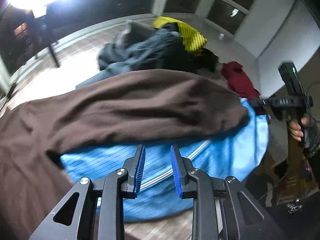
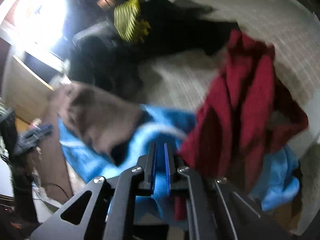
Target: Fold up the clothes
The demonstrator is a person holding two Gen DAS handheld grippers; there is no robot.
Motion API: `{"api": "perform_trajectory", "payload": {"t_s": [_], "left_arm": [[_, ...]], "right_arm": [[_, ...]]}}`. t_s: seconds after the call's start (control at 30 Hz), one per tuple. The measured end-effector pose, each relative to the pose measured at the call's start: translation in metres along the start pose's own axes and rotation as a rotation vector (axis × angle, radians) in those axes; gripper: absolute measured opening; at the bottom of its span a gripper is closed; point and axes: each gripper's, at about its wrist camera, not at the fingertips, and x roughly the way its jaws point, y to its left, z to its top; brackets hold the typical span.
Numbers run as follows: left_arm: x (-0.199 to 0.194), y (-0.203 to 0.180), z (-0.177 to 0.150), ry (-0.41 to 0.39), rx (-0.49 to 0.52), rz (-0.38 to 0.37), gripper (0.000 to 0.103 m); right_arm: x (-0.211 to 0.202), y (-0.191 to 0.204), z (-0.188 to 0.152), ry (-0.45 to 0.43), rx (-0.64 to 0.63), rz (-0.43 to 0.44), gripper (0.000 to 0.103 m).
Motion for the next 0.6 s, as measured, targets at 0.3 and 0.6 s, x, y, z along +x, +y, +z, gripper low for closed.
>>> {"api": "perform_trajectory", "payload": {"t_s": [0.3, 0.6], "left_arm": [[-0.008, -0.001, -0.032, 0.023, -0.093, 0.018, 0.026], [-0.042, 0.021, -0.091, 0.028, -0.252, 0.091, 0.028]], "right_arm": [[0.055, 0.026, 0.055, 0.080, -0.288, 0.132, 0.049], [0.038, 0.078, 0.047, 0.062, -0.549, 0.144, 0.003]]}}
